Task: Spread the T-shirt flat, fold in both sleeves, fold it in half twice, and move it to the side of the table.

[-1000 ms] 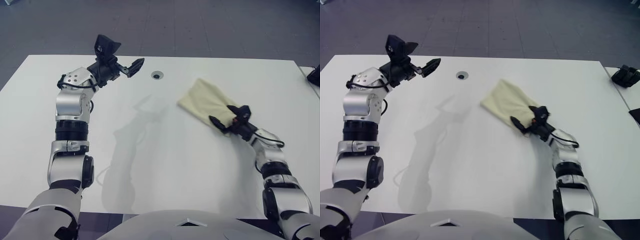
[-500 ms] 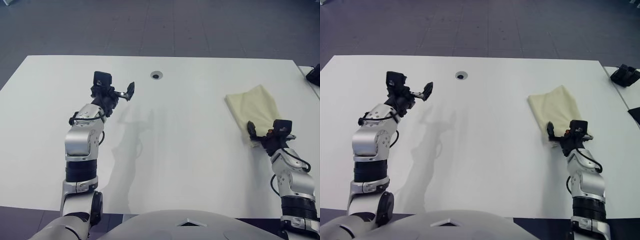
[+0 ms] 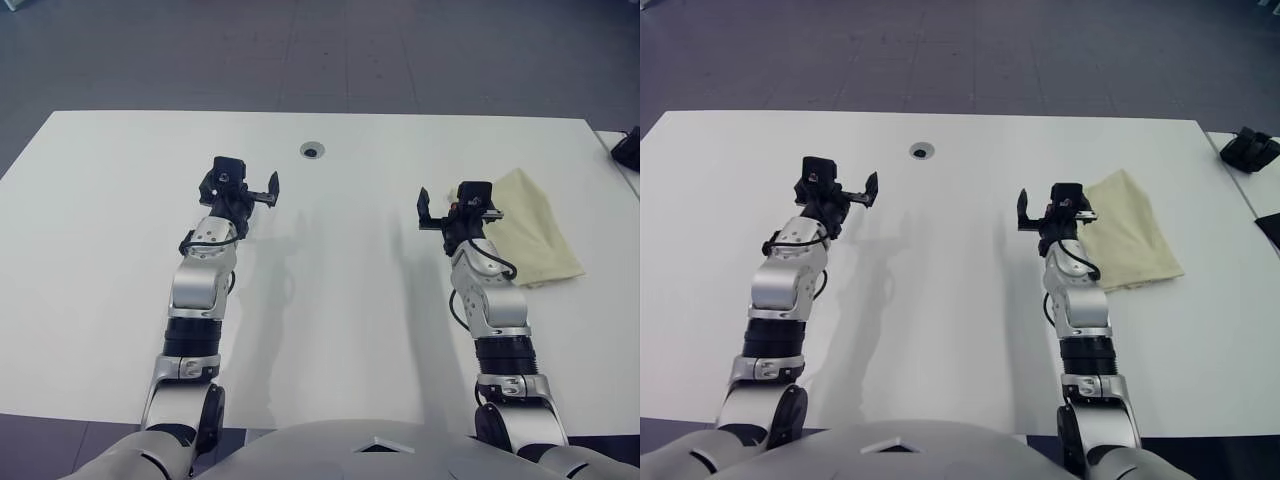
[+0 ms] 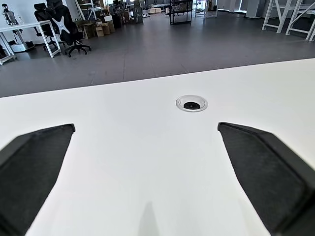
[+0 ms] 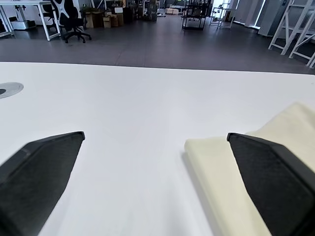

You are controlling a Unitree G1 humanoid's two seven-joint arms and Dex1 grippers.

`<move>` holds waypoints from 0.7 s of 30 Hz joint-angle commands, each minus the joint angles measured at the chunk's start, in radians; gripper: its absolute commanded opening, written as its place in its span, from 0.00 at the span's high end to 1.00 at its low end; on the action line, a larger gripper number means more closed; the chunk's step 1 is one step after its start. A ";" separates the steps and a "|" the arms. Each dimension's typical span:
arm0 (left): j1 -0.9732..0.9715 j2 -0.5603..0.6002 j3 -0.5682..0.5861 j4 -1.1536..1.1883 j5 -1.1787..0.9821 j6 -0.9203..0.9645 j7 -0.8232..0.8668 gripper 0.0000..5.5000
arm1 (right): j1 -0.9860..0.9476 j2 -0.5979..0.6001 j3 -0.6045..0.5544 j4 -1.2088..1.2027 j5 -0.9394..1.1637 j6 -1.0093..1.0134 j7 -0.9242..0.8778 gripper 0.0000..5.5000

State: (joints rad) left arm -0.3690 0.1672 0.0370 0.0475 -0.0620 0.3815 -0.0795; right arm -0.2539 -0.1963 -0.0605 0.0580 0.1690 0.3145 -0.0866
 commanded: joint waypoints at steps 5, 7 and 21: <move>-0.046 -0.015 -0.009 0.038 0.017 -0.026 0.014 0.02 | -0.019 0.024 -0.016 0.015 -0.038 -0.014 0.011 0.02; -0.037 -0.016 -0.011 0.031 0.018 -0.022 0.017 0.02 | -0.015 0.029 -0.015 0.014 -0.041 -0.011 0.015 0.02; 0.007 -0.010 0.007 -0.021 0.014 -0.006 0.017 0.02 | -0.004 0.046 -0.031 0.020 -0.064 0.002 0.034 0.02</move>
State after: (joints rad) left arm -0.3652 0.1498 0.0322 0.0371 -0.0515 0.3618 -0.0632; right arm -0.2580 -0.1591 -0.0796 0.0678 0.1075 0.3048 -0.0530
